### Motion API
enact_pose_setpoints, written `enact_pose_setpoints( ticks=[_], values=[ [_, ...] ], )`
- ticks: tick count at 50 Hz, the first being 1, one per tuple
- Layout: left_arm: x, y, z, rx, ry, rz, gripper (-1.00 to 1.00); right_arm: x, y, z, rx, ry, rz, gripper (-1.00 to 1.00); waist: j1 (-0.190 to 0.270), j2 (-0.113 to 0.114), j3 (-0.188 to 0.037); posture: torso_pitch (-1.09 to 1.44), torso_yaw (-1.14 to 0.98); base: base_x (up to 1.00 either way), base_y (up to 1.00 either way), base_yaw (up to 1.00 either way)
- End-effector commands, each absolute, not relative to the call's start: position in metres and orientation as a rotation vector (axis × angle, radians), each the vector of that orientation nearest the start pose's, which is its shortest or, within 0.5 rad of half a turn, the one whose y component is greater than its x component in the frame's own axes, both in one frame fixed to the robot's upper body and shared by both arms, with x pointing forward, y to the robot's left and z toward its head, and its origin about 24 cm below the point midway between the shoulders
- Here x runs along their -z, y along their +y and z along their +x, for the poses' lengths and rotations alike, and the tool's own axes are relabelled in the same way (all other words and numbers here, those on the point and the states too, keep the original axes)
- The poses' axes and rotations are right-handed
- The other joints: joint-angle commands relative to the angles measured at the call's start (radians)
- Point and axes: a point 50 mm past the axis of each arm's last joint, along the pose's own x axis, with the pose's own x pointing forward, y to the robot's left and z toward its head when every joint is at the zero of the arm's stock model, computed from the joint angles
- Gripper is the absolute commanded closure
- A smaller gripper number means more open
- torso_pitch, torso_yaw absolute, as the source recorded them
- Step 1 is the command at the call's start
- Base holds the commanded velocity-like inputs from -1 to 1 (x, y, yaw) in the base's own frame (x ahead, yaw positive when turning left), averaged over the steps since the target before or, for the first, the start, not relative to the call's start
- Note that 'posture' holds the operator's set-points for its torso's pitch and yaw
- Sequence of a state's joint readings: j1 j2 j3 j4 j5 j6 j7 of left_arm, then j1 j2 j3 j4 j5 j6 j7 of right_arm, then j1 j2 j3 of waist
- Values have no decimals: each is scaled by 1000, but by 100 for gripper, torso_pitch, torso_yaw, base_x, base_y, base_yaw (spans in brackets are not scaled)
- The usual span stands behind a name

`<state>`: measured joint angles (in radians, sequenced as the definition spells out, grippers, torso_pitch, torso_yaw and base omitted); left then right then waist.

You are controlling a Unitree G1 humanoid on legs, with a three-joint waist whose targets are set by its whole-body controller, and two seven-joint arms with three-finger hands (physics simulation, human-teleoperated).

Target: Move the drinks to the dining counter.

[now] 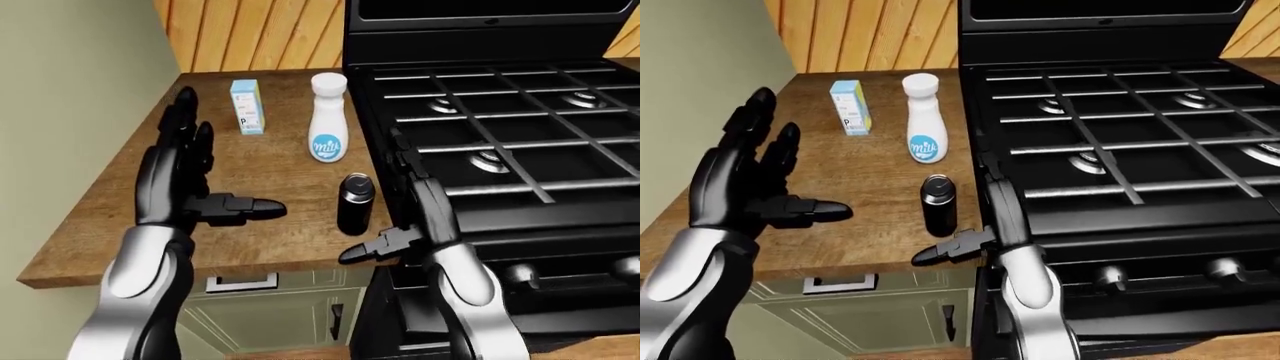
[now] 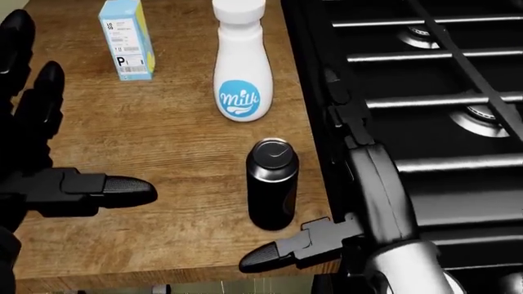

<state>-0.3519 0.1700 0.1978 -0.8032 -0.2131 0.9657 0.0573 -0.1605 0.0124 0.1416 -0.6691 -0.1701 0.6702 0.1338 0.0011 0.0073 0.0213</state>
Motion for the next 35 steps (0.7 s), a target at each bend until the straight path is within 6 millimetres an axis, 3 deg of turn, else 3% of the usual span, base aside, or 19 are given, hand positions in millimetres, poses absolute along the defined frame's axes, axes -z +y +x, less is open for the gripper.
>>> enact_pose_setpoints(
  ticks=[1,11,21,27,35],
  values=[
    [-226,171,240,-5,-279,21,-100,-175,-108,241,-204,-232,-137,-100,0,4,-16,0,0,0,0,0],
    [-227,170,239,-2,-282,25,-100,-169,-108,251,-201,-215,-132,-100,0,3,-20,0,0,0,0,0],
    [-226,170,240,-2,-279,26,-100,-165,-104,256,-202,-208,-148,-69,0,1,-23,0,0,0,0,0],
    [-225,170,241,-3,-279,24,-100,-167,-100,257,-212,-214,-154,-67,1,1,-23,0,0,0,0,0],
    [-225,170,241,-4,-277,24,-100,-168,-94,258,-227,-215,-159,-51,0,3,-24,0,0,0,0,0]
  ],
)
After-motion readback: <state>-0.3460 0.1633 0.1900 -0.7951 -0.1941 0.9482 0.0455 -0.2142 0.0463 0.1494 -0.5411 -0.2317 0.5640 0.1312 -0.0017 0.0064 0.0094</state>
